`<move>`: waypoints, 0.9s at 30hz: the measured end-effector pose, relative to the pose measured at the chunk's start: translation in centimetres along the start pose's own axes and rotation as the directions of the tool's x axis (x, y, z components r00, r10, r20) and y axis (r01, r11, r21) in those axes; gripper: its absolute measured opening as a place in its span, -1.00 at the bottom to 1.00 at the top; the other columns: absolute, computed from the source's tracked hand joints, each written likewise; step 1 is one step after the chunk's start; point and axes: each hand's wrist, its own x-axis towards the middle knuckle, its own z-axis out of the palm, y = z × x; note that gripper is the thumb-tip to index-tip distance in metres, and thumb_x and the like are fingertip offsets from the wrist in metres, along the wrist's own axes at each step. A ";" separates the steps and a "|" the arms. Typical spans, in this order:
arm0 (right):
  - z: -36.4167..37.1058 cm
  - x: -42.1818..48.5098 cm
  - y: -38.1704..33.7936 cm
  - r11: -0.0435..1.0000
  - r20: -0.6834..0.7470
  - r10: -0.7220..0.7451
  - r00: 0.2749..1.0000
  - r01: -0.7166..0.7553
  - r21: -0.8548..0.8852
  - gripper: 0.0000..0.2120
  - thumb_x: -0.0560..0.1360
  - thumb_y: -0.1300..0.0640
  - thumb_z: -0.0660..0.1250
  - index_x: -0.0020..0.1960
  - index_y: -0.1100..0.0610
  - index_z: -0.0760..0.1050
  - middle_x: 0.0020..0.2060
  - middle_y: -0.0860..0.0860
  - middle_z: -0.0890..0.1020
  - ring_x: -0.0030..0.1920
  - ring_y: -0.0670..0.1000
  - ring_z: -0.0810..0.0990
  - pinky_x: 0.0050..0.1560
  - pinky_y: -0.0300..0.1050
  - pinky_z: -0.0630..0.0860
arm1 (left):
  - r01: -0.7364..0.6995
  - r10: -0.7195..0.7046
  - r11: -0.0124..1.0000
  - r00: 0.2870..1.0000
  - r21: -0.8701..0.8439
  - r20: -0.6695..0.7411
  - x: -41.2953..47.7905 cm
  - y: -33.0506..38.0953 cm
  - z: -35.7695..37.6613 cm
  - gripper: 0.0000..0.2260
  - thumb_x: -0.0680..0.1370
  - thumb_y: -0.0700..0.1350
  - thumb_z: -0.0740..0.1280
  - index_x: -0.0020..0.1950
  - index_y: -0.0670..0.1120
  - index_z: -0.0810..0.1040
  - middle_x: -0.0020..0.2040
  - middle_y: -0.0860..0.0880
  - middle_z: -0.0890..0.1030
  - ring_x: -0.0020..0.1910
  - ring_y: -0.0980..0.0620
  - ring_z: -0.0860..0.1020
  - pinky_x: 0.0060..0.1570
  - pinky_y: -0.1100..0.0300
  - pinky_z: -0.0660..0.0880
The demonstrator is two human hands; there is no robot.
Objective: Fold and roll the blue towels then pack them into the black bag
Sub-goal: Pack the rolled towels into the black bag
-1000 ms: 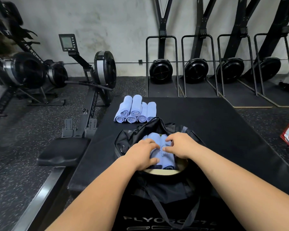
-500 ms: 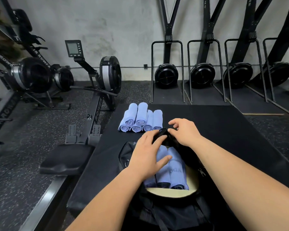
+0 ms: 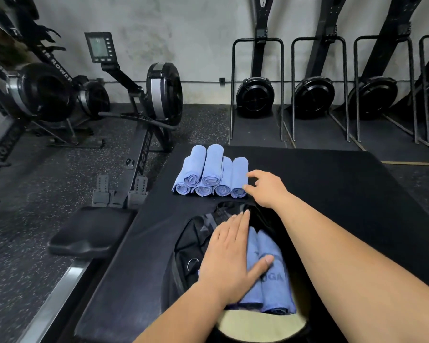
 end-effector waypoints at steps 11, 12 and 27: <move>5.2 4.9 0.8 0.995 0.103 0.015 0.995 -0.025 0.092 -0.53 0.60 -0.06 0.36 0.50 -0.14 0.42 0.42 0.01 0.55 0.37 0.11 0.53 0.31 -0.07 0.43 | -0.011 0.011 0.999 1.000 -0.044 -0.008 0.2 -0.4 1.0 -0.19 0.67 0.41 0.08 0.71 -0.12 0.01 0.69 -0.02 0.16 0.65 -0.04 0.16 0.60 -0.09 0.14; 5.5 4.9 1.0 0.993 0.075 0.020 0.997 -0.029 0.119 -0.55 0.59 -0.06 0.38 0.47 -0.13 0.45 0.40 0.00 0.56 0.35 0.11 0.54 0.26 -0.09 0.43 | -0.011 0.010 0.999 1.000 -0.046 -0.009 0.2 -0.5 1.1 -0.19 0.67 0.41 0.08 0.71 -0.11 0.02 0.68 -0.02 0.17 0.65 -0.05 0.18 0.59 -0.09 0.15; 0.3 -0.2 0.3 0.881 -0.155 0.173 0.973 -0.082 0.466 -0.72 0.49 0.00 0.46 0.17 -0.18 0.55 0.10 -0.11 0.61 -0.09 -0.08 0.59 -0.20 -0.18 0.44 | 0.007 -0.008 0.998 1.000 -0.057 -0.018 0.1 -0.5 0.8 -0.18 0.64 0.47 -0.03 0.73 -0.02 -0.05 0.68 0.07 0.15 0.65 0.09 0.10 0.62 0.02 0.05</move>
